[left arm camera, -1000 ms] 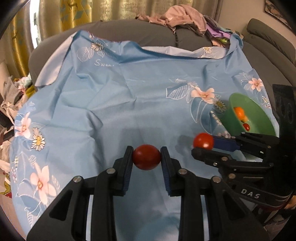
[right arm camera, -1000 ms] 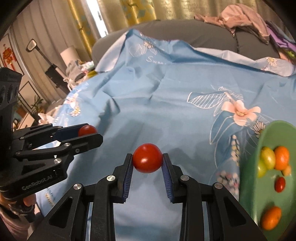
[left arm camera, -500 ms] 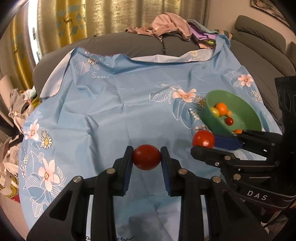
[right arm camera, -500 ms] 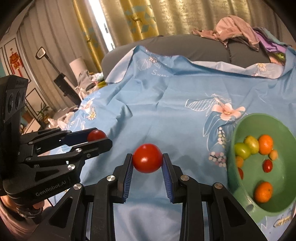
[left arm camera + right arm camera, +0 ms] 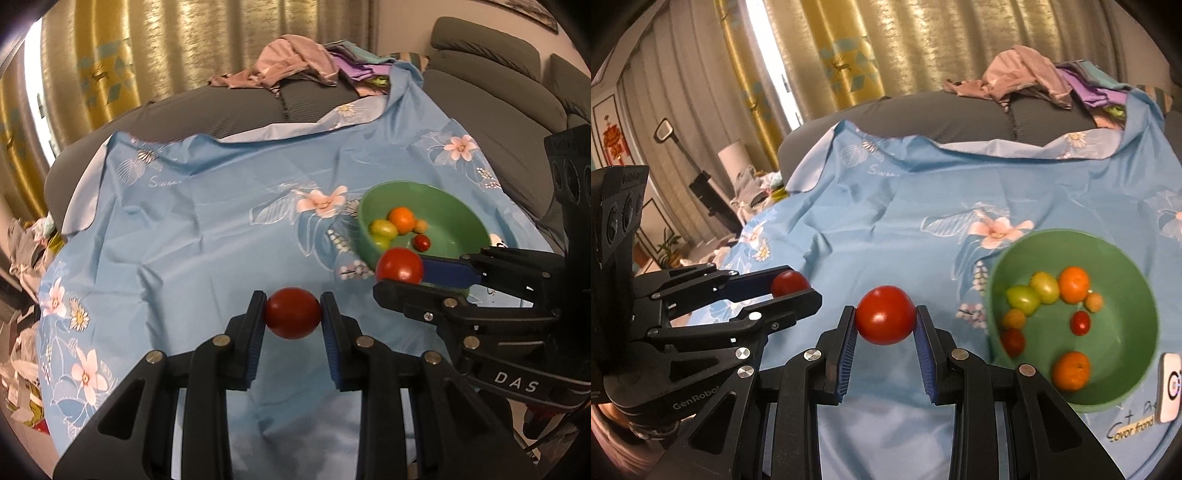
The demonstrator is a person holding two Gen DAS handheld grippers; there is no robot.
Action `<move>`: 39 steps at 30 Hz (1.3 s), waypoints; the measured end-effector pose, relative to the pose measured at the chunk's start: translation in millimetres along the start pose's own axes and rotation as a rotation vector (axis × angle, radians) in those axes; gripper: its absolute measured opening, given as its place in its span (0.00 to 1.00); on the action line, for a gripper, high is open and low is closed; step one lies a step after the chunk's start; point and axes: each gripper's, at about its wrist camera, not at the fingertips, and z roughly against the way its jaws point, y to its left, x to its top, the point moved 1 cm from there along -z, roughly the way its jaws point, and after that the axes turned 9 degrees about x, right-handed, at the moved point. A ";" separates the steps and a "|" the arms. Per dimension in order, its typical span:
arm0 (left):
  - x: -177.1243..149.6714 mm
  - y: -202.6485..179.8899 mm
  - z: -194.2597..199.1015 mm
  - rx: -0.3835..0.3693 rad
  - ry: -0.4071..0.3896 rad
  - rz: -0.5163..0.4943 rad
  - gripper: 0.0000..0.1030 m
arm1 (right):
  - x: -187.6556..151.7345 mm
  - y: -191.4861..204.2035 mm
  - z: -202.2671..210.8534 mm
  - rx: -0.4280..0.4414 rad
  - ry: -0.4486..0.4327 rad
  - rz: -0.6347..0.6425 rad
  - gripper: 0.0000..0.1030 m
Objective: Organize fruits
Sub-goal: 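Carry both red cherry tomatoes over the green bowl and open both tools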
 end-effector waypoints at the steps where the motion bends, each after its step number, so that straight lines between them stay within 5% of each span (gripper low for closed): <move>1: 2.1 -3.7 -0.3 -0.004 -0.003 -0.007 0.29 | -0.1 -3.0 2.6 -0.004 -0.005 -0.005 0.32; 39: 46.5 -124.8 -83.8 -0.150 0.096 -0.217 0.29 | -24.9 -127.5 41.4 -0.201 -0.058 -0.206 0.32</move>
